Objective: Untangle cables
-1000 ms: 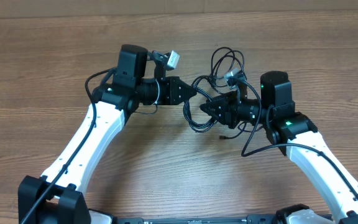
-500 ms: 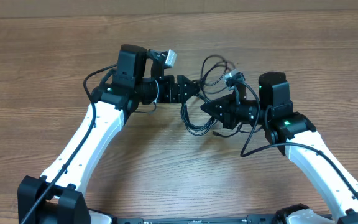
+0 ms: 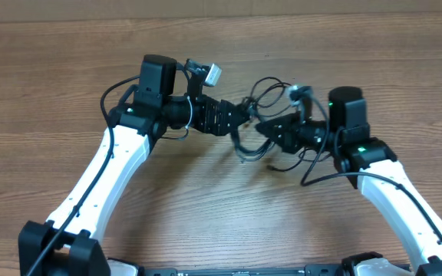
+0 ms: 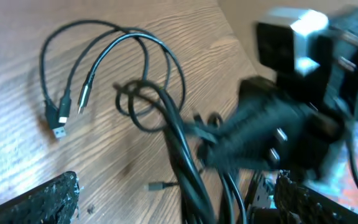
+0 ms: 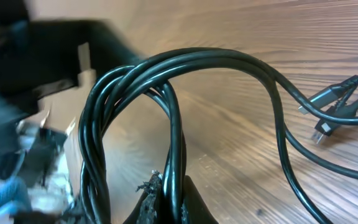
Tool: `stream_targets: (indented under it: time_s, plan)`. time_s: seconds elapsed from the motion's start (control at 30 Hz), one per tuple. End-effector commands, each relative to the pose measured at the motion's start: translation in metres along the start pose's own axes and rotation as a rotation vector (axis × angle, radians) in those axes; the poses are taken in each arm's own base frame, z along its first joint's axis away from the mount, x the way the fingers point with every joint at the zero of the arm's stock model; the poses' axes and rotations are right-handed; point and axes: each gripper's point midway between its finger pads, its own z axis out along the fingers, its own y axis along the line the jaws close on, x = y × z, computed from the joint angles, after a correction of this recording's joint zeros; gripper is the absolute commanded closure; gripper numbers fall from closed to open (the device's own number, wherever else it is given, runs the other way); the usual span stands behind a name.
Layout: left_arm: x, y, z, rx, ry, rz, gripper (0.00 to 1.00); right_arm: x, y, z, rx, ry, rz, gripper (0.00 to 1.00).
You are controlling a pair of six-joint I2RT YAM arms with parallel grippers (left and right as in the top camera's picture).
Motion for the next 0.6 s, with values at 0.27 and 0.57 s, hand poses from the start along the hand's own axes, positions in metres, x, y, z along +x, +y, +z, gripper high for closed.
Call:
stream_targets:
  time_s: [0.27,0.57]
  plan:
    - [-0.013,-0.046,-0.039,-0.038,-0.09,0.421,0.0,-0.034,-0.03,-0.034,0.061,-0.127,0.206,0.96]
    - [0.024,-0.036,-0.022,-0.142,0.091,0.809,0.02,-0.032,-0.023,-0.034,0.022,-0.113,0.206,0.96]
